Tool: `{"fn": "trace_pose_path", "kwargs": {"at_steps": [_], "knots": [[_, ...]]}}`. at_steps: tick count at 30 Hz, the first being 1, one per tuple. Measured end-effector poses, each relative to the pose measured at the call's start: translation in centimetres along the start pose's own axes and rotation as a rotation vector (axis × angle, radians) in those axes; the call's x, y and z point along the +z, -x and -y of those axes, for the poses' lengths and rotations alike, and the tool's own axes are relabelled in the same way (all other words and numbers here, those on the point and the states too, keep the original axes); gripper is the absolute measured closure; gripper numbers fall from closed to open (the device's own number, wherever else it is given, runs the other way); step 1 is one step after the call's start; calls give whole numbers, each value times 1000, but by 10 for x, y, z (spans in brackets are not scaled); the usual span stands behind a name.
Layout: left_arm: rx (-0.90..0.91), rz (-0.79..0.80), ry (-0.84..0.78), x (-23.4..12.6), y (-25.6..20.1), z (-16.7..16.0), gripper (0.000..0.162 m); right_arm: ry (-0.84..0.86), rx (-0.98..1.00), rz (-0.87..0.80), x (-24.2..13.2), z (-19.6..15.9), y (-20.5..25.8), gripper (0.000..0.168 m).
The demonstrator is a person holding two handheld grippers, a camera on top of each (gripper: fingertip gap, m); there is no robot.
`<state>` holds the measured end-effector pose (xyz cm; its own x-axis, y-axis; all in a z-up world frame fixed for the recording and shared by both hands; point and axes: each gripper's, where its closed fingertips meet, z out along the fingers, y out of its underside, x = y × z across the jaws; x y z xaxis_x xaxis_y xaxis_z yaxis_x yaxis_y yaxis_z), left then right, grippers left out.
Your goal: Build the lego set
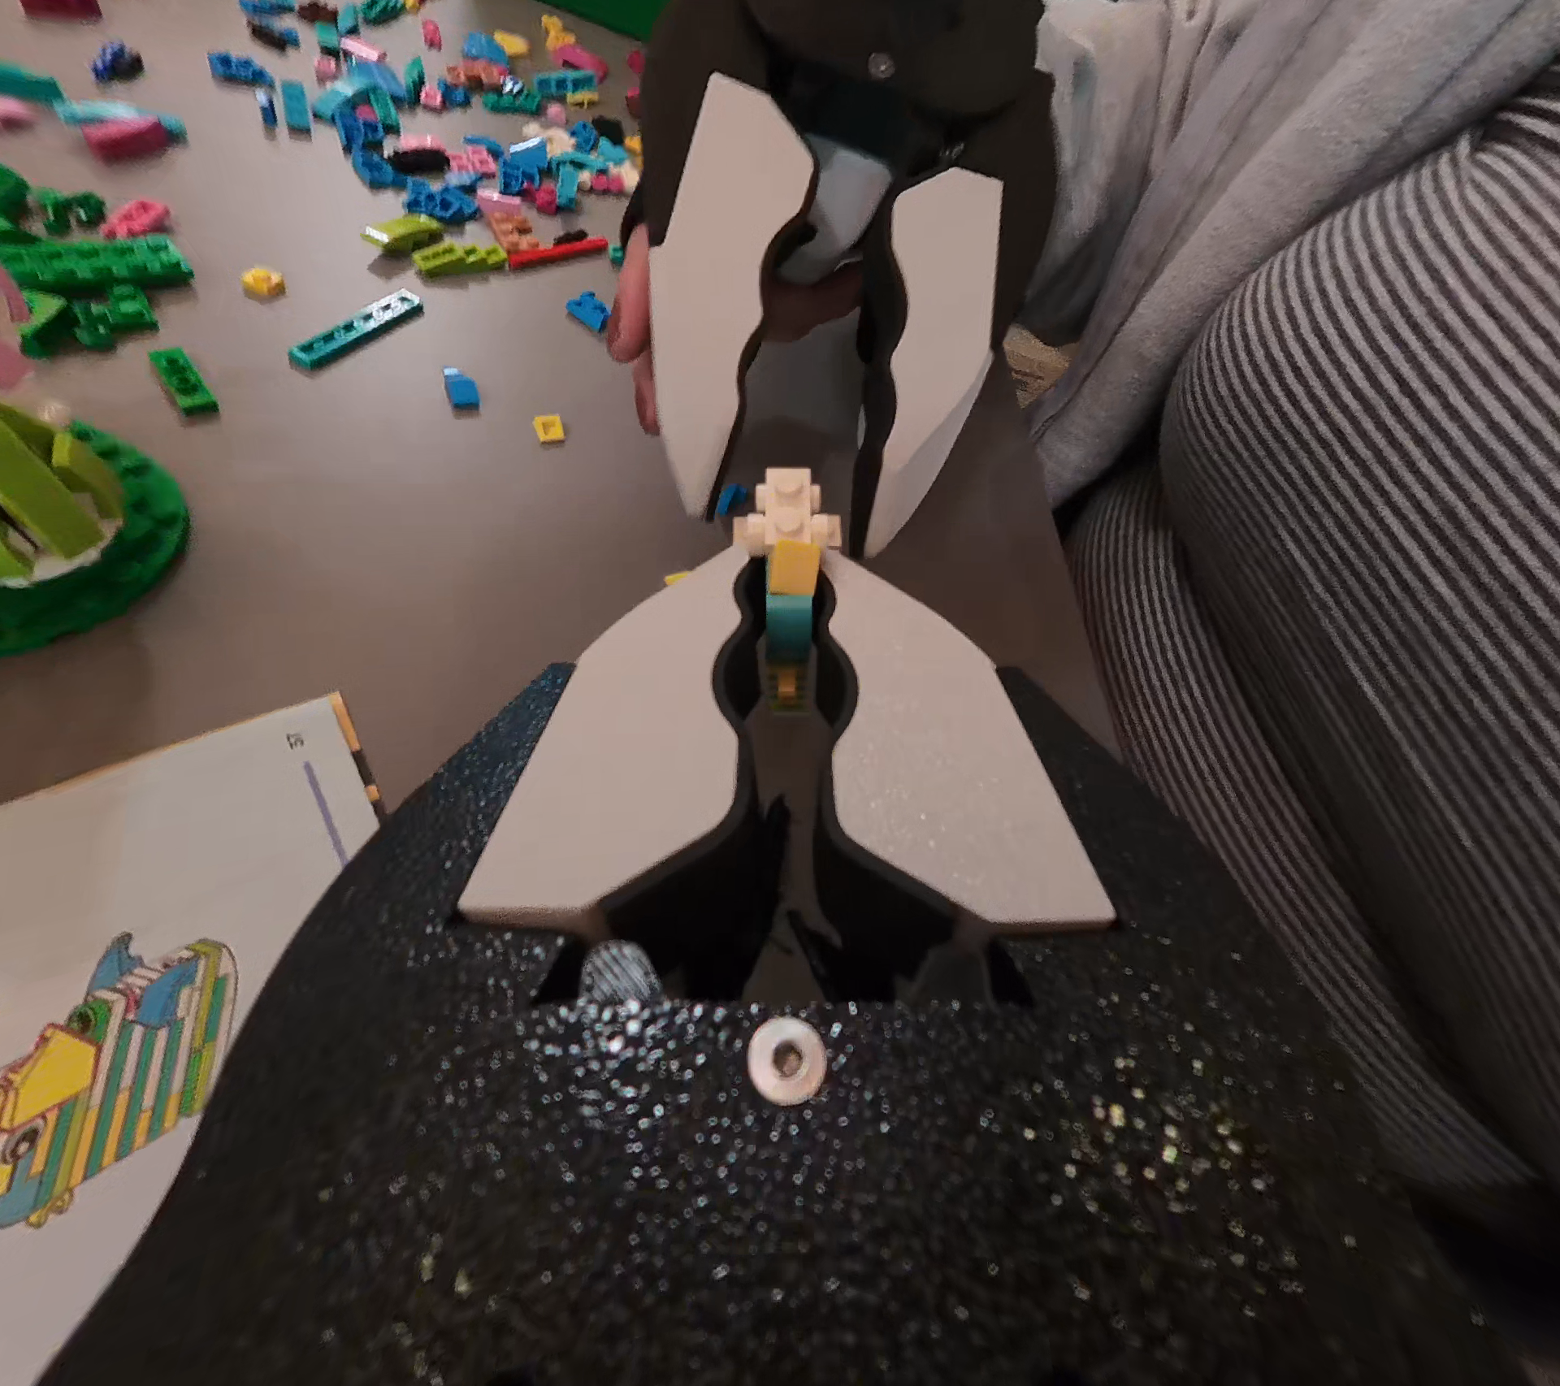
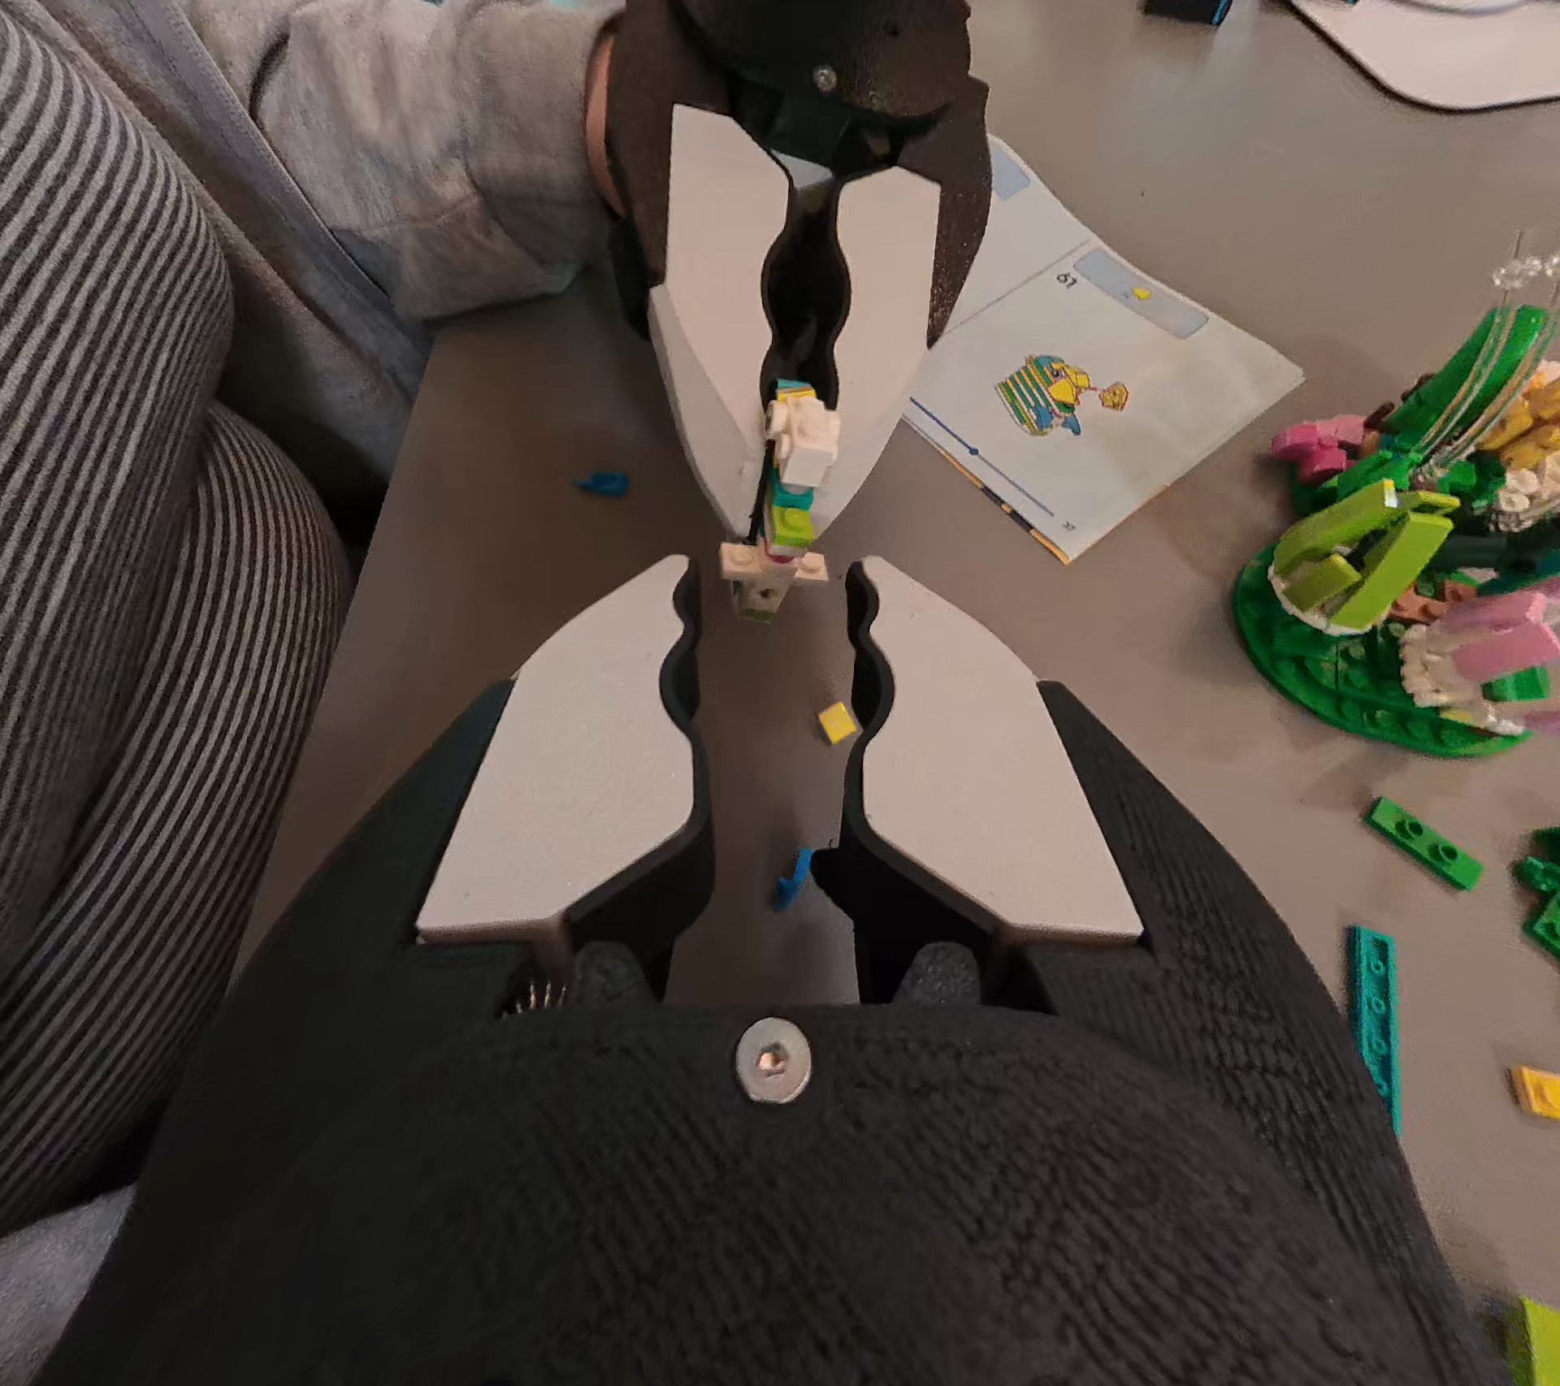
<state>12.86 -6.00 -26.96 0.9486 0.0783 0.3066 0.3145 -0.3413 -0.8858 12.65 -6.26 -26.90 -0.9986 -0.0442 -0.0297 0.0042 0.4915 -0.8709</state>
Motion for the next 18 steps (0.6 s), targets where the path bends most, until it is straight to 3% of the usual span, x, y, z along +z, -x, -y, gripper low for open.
{"fn": "trace_pose_path", "kwargs": {"at_steps": [10,18], "knots": [[110,38,18,-3,-2,3,154,-17,-77,-3,7,4,2,144],[168,423,157,-61,30,-11,154,63,-141,-243,-36,-11,-37,131]]}}
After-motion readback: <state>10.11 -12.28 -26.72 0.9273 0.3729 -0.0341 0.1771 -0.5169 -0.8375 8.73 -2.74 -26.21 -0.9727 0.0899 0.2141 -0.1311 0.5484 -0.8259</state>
